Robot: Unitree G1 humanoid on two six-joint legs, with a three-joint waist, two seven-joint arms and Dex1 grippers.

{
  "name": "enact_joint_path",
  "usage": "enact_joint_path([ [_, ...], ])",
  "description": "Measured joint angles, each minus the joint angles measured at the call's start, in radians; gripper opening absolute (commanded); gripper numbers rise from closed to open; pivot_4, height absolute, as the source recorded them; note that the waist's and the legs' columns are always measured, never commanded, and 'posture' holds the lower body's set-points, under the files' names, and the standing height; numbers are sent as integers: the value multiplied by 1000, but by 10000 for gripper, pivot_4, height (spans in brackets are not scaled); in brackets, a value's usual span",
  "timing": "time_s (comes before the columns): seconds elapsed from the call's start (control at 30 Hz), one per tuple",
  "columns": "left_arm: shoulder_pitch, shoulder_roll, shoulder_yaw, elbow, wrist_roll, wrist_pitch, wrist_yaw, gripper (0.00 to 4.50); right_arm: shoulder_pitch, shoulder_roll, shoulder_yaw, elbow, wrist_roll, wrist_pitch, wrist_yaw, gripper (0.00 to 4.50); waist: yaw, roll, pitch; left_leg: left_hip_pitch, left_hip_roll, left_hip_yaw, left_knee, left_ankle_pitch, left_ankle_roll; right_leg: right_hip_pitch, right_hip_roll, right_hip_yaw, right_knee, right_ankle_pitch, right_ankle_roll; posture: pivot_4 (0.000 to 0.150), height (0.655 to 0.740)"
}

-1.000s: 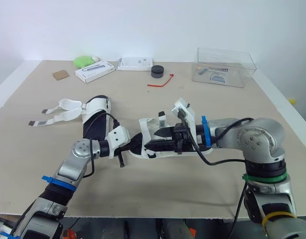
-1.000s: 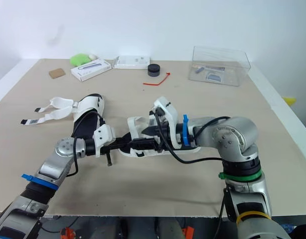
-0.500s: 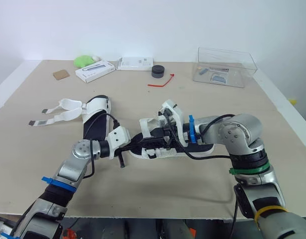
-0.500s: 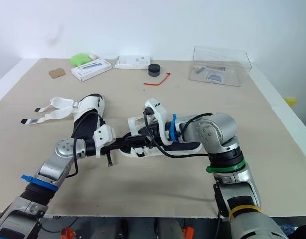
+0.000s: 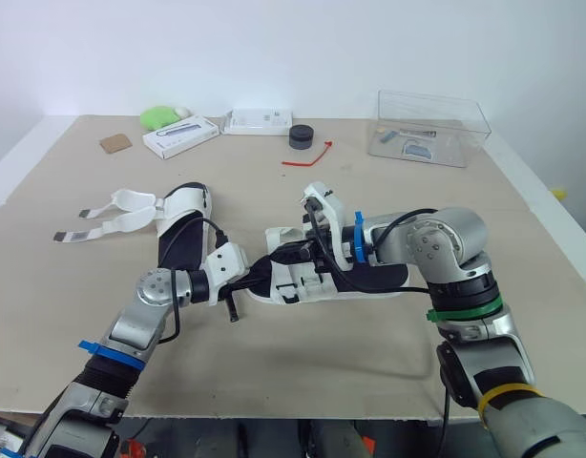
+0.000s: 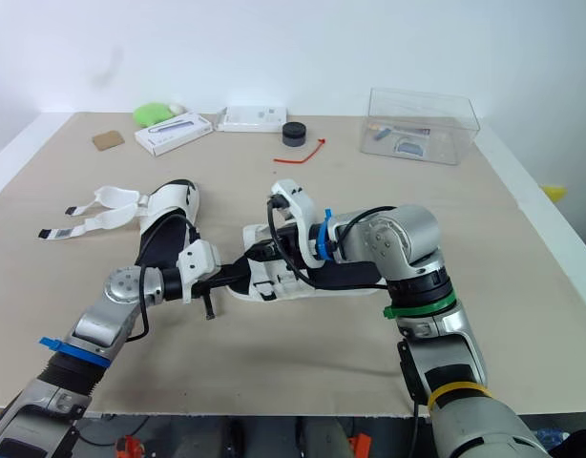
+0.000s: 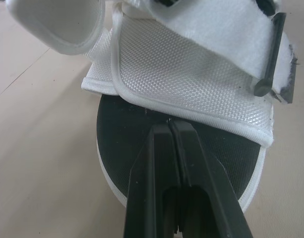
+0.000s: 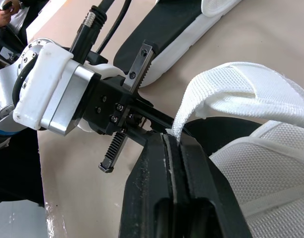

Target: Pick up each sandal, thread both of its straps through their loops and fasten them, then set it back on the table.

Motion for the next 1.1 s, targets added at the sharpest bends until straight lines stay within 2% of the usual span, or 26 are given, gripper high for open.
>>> enact_joint_path([
  [0.33,-3,0,-1,2,0,0,-2,0,126,-53,56,-152,-29,-38,5,549,0,0,0,0,0,0,0,0,0,0,0,0,0,-1,0,1500,7400],
  [0.6,-8,0,-2,8,0,0,-7,0,162,-81,90,-218,-63,-104,13,549,0,0,0,0,0,0,0,0,0,0,2,0,0,-1,0,1500,7400],
  [0.67,-10,0,-3,8,0,0,-8,0,167,-85,93,-225,-68,-114,18,6912,0,0,0,0,0,0,0,0,0,0,2,0,0,-1,0,1500,7400],
  [0.7,-11,0,-4,9,0,0,-8,0,167,-90,94,-225,-69,-116,26,8447,0,0,0,0,0,0,0,0,0,0,2,0,0,-1,0,1500,7400],
  [0.83,-16,0,-8,12,1,0,-8,0,154,-109,82,-233,-54,-114,60,25712,0,0,0,0,-1,0,0,0,0,0,2,0,0,0,0,1500,7400],
  [0.87,-16,0,-8,14,1,0,-8,0,144,-113,75,-233,-51,-111,62,28834,0,0,0,0,0,0,0,0,0,0,2,0,0,0,0,1500,7400],
  [0.9,-17,0,-8,14,1,0,-8,0,132,-127,53,-234,-42,-104,70,35653,0,0,0,0,0,0,0,0,0,0,2,-1,0,0,0,1500,7400],
  [0.93,-17,0,-9,14,1,0,-8,0,130,-136,39,-237,-37,-100,74,37957,0,0,0,0,0,0,0,0,0,0,2,-1,0,0,0,1500,7400],
  [0.97,-18,0,-9,14,1,0,-9,0,129,-156,23,-245,-23,-91,84,42906,1,0,0,0,-1,0,0,0,0,0,2,-1,0,-1,0,1500,7400],
  [1.0,-18,0,-9,14,1,0,-10,0,128,-169,8,-249,-12,-85,95,44130,1,0,0,0,0,0,0,0,0,0,2,-1,0,-1,0,1500,7400],
  [1.1,-20,0,-9,17,1,-1,-14,0,131,-232,-26,-299,41,-69,145,44130,1,0,0,0,-1,-1,0,0,0,0,1,-1,0,-1,0,1500,7400],
])
